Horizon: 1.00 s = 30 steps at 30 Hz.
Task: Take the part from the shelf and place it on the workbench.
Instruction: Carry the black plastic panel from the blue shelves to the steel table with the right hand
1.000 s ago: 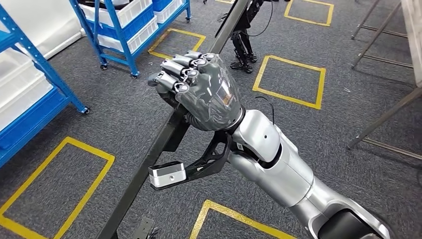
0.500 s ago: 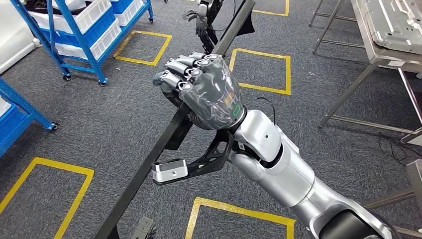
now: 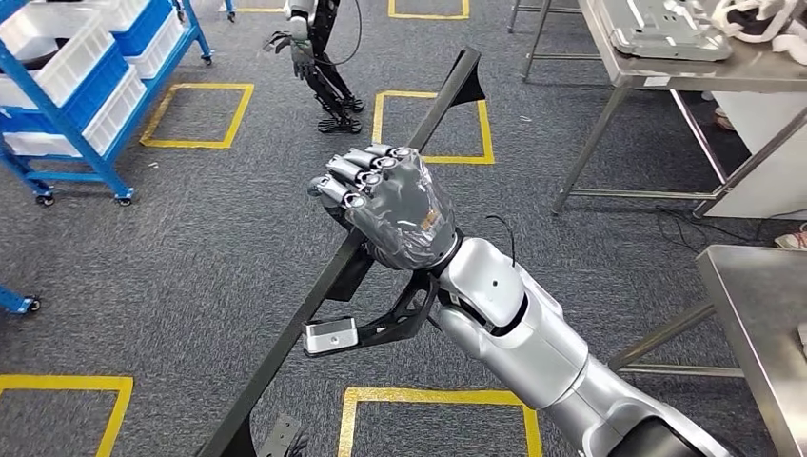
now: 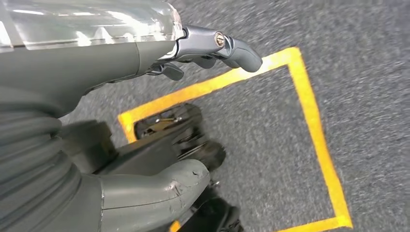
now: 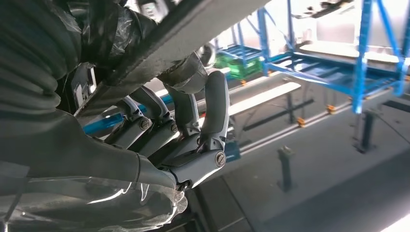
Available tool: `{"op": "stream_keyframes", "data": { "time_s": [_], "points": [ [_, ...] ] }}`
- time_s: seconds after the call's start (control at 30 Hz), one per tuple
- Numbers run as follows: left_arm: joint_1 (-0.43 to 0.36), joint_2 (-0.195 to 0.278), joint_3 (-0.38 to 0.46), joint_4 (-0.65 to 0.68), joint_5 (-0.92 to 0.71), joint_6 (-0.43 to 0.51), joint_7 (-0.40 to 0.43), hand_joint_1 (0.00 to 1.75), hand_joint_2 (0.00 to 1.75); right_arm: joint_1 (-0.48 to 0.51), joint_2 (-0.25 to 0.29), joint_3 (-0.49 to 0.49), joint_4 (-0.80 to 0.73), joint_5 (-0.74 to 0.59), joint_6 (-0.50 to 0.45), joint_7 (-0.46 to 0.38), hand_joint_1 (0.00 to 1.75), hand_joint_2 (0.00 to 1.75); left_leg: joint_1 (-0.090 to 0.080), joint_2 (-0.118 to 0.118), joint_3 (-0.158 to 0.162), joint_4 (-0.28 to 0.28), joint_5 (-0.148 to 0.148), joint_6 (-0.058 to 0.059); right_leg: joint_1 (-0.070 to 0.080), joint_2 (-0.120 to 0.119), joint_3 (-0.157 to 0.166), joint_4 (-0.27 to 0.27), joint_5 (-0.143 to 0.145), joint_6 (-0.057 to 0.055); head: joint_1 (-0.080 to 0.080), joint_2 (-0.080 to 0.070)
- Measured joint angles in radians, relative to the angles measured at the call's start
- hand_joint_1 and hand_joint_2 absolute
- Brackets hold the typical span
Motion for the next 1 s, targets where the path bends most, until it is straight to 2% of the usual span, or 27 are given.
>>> {"op": "stream_keyframes", "data": {
  "time_s": [0.03, 0.07, 0.1, 0.13, 0.17, 0.2, 0.23, 0.3, 0.33, 0.37, 0.4, 0.43, 0.47, 0.53, 0.57, 0.6, 0.67, 0.7, 0.73, 0.8, 0.83, 0.93, 0.97, 1.0],
  "points": [
    [-0.002, 0.000, 0.000, 0.000, 0.000, 0.000, -0.001, 0.00, 1.75, 0.001, 0.004, 0.000, 0.005, 0.000, 0.000, -0.001, 1.75, 1.75, 0.003, -0.023, 0.019, -0.044, 0.015, 0.001, -0.002, 0.012, -0.006, 0.009, -0.003, 0.006, 0.000, 0.000],
    [-0.003, 0.000, 0.000, 0.000, 0.001, 0.001, -0.001, 0.00, 1.75, 0.002, 0.008, 0.000, 0.010, 0.001, -0.001, -0.002, 1.75, 1.75, 0.004, -0.040, 0.028, -0.066, 0.015, 0.003, -0.004, 0.023, -0.014, 0.015, -0.004, 0.013, 0.000, 0.000],
    [-0.005, 0.000, -0.001, 0.000, 0.001, 0.001, -0.002, 0.00, 1.75, 0.005, 0.010, 0.000, 0.014, 0.001, -0.002, -0.002, 1.75, 1.75, 0.002, -0.045, 0.030, -0.069, 0.011, 0.008, -0.005, 0.034, -0.021, 0.017, -0.002, 0.020, 0.000, 0.000],
    [-0.007, 0.000, -0.001, 0.000, 0.002, 0.002, -0.003, 0.00, 1.75, 0.007, 0.012, 0.000, 0.018, 0.001, -0.003, -0.002, 1.75, 1.75, 0.001, -0.036, 0.031, -0.073, 0.013, 0.016, -0.008, 0.044, -0.025, 0.015, 0.002, 0.026, 0.000, 0.000],
    [-0.008, 0.000, -0.002, 0.000, 0.002, 0.002, -0.003, 0.00, 1.75, 0.009, 0.012, 0.000, 0.022, 0.002, -0.003, -0.002, 1.75, 1.75, 0.000, -0.025, 0.031, -0.078, 0.017, 0.023, -0.008, 0.044, -0.029, 0.016, 0.003, 0.032, 0.000, 0.000],
    [-0.010, -0.001, -0.003, 0.000, 0.003, 0.002, -0.004, 0.00, 1.75, 0.010, 0.013, 0.000, 0.025, 0.002, -0.004, -0.002, 1.75, 1.75, 0.001, -0.014, 0.033, -0.084, 0.021, 0.030, -0.008, 0.029, -0.035, 0.026, -0.004, 0.036, 0.000, 0.000],
    [-0.012, -0.001, -0.004, 0.000, 0.003, 0.002, -0.004, 0.00, 1.75, 0.011, 0.013, 0.000, 0.027, 0.002, -0.004, -0.002, 1.75, 1.75, 0.001, -0.001, 0.035, -0.090, 0.024, 0.037, -0.006, 0.003, -0.049, 0.052, -0.020, 0.040, 0.001, 0.000],
    [-0.012, -0.001, -0.005, 0.000, 0.003, 0.003, -0.004, 0.00, 1.75, 0.012, 0.015, 0.000, 0.031, 0.002, -0.004, -0.002, 1.75, 1.75, -0.002, 0.025, 0.036, -0.095, 0.026, 0.046, -0.005, -0.054, -0.102, 0.158, -0.074, 0.047, 0.002, 0.000],
    [-0.011, 0.000, -0.005, 0.000, 0.005, 0.004, -0.004, 0.00, 1.75, 0.013, 0.016, 0.000, 0.033, 0.002, -0.004, -0.002, 1.75, 1.75, -0.003, 0.039, 0.036, -0.095, 0.026, 0.048, -0.006, -0.067, -0.133, 0.217, -0.097, 0.050, 0.002, 0.000],
    [-0.010, 0.001, -0.005, 0.000, 0.007, 0.005, -0.004, 0.00, 1.75, 0.015, 0.016, 0.000, 0.036, 0.002, -0.004, -0.002, 1.75, 1.75, -0.004, 0.053, 0.036, -0.095, 0.025, 0.049, -0.008, -0.073, -0.153, 0.257, -0.106, 0.052, 0.002, 0.000],
    [-0.010, 0.002, -0.005, 0.000, 0.009, 0.007, -0.005, 0.00, 1.75, 0.016, 0.016, 0.000, 0.038, 0.002, -0.004, -0.002, 1.75, 1.75, -0.005, 0.067, 0.037, -0.095, 0.023, 0.049, -0.008, -0.077, -0.158, 0.265, -0.097, 0.052, 0.002, 0.000],
    [-0.011, 0.002, -0.005, 0.000, 0.012, 0.008, -0.005, 0.00, 1.75, 0.016, 0.017, 0.000, 0.039, 0.002, -0.004, -0.003, 1.75, 1.75, -0.006, 0.079, 0.038, -0.095, 0.022, 0.049, -0.009, -0.082, -0.143, 0.233, -0.072, 0.051, 0.002, 0.000],
    [-0.012, 0.002, -0.005, 0.000, 0.013, 0.009, -0.006, 0.00, 1.75, 0.016, 0.017, 0.000, 0.039, 0.002, -0.004, -0.003, 1.75, 1.75, -0.006, 0.090, 0.040, -0.095, 0.020, 0.048, -0.008, -0.092, -0.110, 0.170, -0.037, 0.047, 0.002, 0.000],
    [-0.013, 0.002, -0.005, 0.000, 0.016, 0.010, -0.006, 0.00, 1.75, 0.014, 0.020, 0.000, 0.038, 0.003, -0.003, -0.004, 1.75, 1.75, -0.009, 0.109, 0.045, -0.095, 0.015, 0.043, 0.004, -0.134, -0.044, 0.044, 0.007, 0.035, 0.002, 0.000],
    [-0.013, 0.002, -0.005, 0.000, 0.017, 0.010, -0.006, 0.00, 1.75, 0.013, 0.022, 0.000, 0.038, 0.003, -0.003, -0.004, 1.75, 1.75, -0.010, 0.117, 0.047, -0.096, 0.013, 0.039, 0.011, -0.146, -0.026, 0.010, 0.013, 0.028, 0.002, 0.000],
    [-0.014, 0.002, -0.005, 0.000, 0.017, 0.010, -0.007, 0.00, 1.75, 0.012, 0.024, 0.000, 0.038, 0.004, -0.002, -0.004, 1.75, 1.75, -0.011, 0.126, 0.049, -0.097, 0.011, 0.034, 0.017, -0.151, -0.022, -0.002, 0.010, 0.023, 0.002, 0.000],
    [-0.015, 0.001, -0.005, 0.000, 0.018, 0.011, -0.009, 0.00, 1.75, 0.011, 0.025, 0.000, 0.036, 0.005, 0.000, -0.004, 1.75, 1.75, -0.013, 0.143, 0.059, -0.102, 0.007, 0.024, 0.017, -0.127, -0.019, -0.009, 0.013, 0.013, 0.002, 0.000],
    [-0.016, 0.001, -0.005, 0.000, 0.018, 0.011, -0.010, 0.00, 1.75, 0.010, 0.025, 0.000, 0.035, 0.006, 0.001, -0.003, 1.75, 1.75, -0.012, 0.139, 0.064, -0.100, 0.002, 0.018, 0.014, -0.117, -0.012, -0.017, 0.015, 0.008, 0.002, 0.000],
    [-0.017, 0.001, -0.005, 0.000, 0.018, 0.011, -0.010, 0.00, 1.75, 0.008, 0.025, 0.000, 0.033, 0.008, 0.003, -0.002, 1.75, 1.75, -0.011, 0.124, 0.062, -0.087, -0.010, 0.014, 0.010, -0.106, -0.005, -0.025, 0.018, 0.003, 0.002, 0.000],
    [-0.019, 0.001, -0.005, 0.000, 0.018, 0.012, -0.011, 0.00, 1.75, 0.000, 0.026, 0.000, 0.030, 0.011, 0.008, -0.001, 1.75, 1.75, -0.009, 0.078, 0.030, -0.015, -0.054, 0.010, 0.005, -0.087, 0.006, -0.036, 0.022, -0.003, 0.000, 0.000],
    [-0.019, 0.001, -0.005, 0.000, 0.018, 0.012, -0.012, 0.00, 1.75, -0.004, 0.026, 0.000, 0.030, 0.013, 0.009, -0.001, 1.75, 1.75, -0.010, 0.066, 0.012, 0.021, -0.073, 0.010, 0.005, -0.081, 0.006, -0.036, 0.023, -0.005, 0.000, 0.000],
    [-0.019, 0.001, -0.005, 0.000, 0.018, 0.012, -0.012, 0.00, 1.75, -0.005, 0.026, 0.000, 0.030, 0.014, 0.010, -0.001, 1.75, 1.75, -0.010, 0.059, -0.009, 0.061, -0.091, 0.010, 0.005, -0.075, 0.006, -0.036, 0.023, -0.006, -0.001, 0.000],
    [-0.017, 0.001, -0.005, 0.000, 0.018, 0.012, -0.012, 0.00, 1.75, -0.005, 0.026, 0.000, 0.030, 0.014, 0.010, -0.001, 1.75, 1.75, -0.010, 0.055, -0.026, 0.092, -0.100, 0.010, 0.005, -0.069, 0.006, -0.036, 0.023, -0.006, -0.001, 0.000],
    [-0.014, 0.002, -0.005, 0.000, 0.019, 0.012, -0.012, 0.00, 1.75, -0.008, 0.026, 0.000, 0.030, 0.015, 0.014, 0.001, 1.75, 1.75, -0.010, 0.049, -0.037, 0.099, -0.082, 0.010, 0.005, -0.051, 0.006, -0.033, 0.021, -0.006, -0.001, 0.000]
  ]
}}
